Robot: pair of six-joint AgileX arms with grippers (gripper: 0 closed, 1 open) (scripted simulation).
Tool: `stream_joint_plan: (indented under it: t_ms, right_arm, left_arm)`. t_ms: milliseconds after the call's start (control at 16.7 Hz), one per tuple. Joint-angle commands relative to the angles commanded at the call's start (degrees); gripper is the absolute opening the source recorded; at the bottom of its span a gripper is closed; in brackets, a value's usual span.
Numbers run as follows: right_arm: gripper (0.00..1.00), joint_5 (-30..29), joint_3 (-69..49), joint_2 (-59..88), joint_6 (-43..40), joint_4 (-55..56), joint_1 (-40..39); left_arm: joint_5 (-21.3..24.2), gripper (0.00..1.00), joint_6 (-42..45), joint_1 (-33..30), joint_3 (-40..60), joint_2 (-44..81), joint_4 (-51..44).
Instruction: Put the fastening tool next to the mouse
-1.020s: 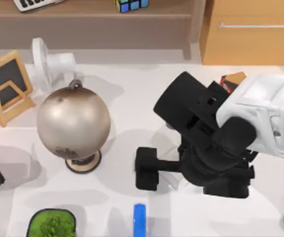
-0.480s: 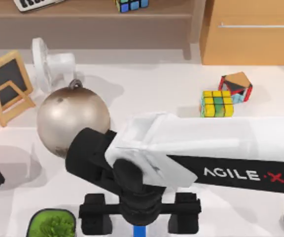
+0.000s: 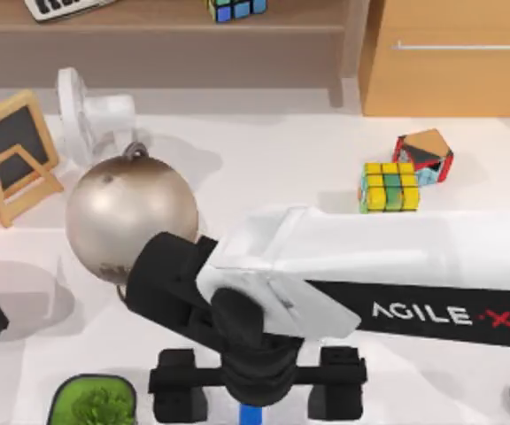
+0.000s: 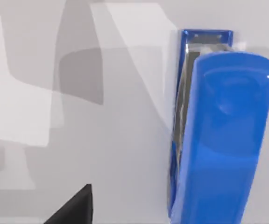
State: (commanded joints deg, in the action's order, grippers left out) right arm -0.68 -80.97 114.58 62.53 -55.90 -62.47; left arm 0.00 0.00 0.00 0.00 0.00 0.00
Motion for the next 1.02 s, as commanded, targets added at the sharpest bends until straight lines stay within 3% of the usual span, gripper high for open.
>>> stream_joint_plan:
  t_ms: [720, 1020]
  right_arm:
    - [1.0, 0.0, 3.5, 5.3, 0.8, 8.8, -0.8]
    - [0.62, 0.0, 3.5, 5.3, 0.8, 8.8, -0.8]
  left_arm:
    - [0.0, 1.0, 0.0, 0.0, 0.0, 0.0, 0.0]
    - [0.0, 1.0, 0.0, 0.0, 0.0, 0.0, 0.0]
